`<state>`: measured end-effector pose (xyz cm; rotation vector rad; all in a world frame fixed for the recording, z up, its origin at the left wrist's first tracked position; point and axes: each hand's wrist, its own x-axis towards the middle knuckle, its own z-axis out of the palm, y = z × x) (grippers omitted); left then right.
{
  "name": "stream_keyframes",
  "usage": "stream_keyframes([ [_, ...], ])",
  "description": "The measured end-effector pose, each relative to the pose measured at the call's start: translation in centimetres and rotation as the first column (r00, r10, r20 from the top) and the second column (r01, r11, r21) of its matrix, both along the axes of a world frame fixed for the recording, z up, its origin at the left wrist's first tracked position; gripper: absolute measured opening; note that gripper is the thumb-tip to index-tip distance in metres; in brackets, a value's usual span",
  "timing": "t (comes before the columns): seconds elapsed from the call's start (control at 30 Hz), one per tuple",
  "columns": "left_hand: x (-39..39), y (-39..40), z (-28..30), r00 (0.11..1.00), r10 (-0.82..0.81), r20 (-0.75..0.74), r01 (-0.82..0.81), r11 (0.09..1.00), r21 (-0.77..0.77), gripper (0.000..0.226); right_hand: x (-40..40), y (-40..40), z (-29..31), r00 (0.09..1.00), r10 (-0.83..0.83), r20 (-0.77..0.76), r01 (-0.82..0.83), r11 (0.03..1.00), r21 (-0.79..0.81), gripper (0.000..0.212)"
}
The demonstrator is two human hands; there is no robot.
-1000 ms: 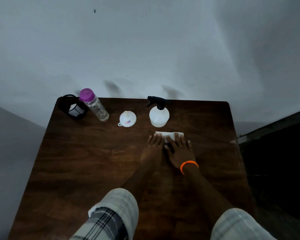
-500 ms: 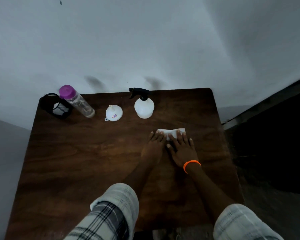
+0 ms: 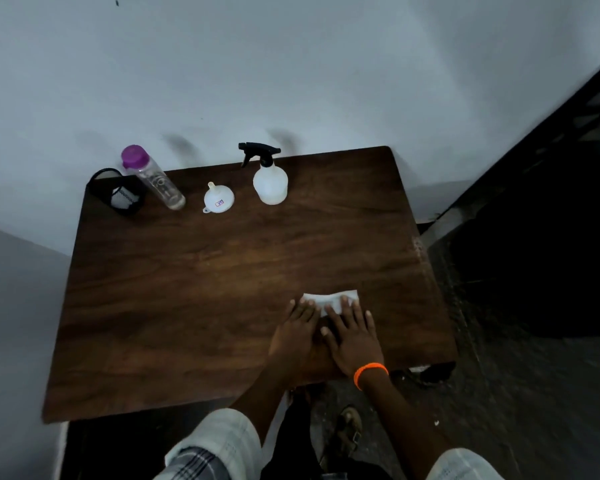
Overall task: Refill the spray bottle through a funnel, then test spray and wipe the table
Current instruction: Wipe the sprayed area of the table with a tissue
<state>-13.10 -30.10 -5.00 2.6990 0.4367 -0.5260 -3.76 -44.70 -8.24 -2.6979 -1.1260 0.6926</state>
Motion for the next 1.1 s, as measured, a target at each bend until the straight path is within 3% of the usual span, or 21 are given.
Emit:
stream_keyframes([
  [0.17,-3.9,-5.6,-0.6,0.999,0.014,-0.032,-0.014,1.0,0.011,0.055,-3.9,-5.1,0.0,1.0,0.01,0.027,-0.01,1.0,0.028,0.057],
  [0.3,-5.1,-10.1,0.2,0.991,-0.063,-0.118,0.065,0.998,0.021,0.053,-5.1,-9.5,0.1,1.0,-0.023,0.014,0.023,1.0,0.012,0.056],
  [0.53,-1.9,-13.6,0.1,0.977,-0.109,-0.182,0.12,0.992,0.05,0.058,-2.4,-13.3,0.7,0.998,-0.062,-0.003,0.061,0.997,-0.053,0.057],
  [0.73,2.4,-11.9,-0.5,0.986,-0.098,-0.136,0.112,0.989,0.099,0.057,1.7,-10.7,1.0,0.996,-0.084,-0.02,0.083,0.995,-0.057,0.071],
  [0.87,5.2,-9.3,-0.5,0.985,-0.118,-0.124,0.127,0.989,0.069,0.072,4.5,-7.7,1.4,0.995,-0.101,-0.005,0.1,0.993,-0.063,0.071],
  [1.1,11.3,-1.8,-0.6,0.992,-0.119,-0.034,0.123,0.976,0.179,0.076,10.0,0.1,0.6,0.995,-0.101,0.008,0.101,0.995,-0.015,0.061],
])
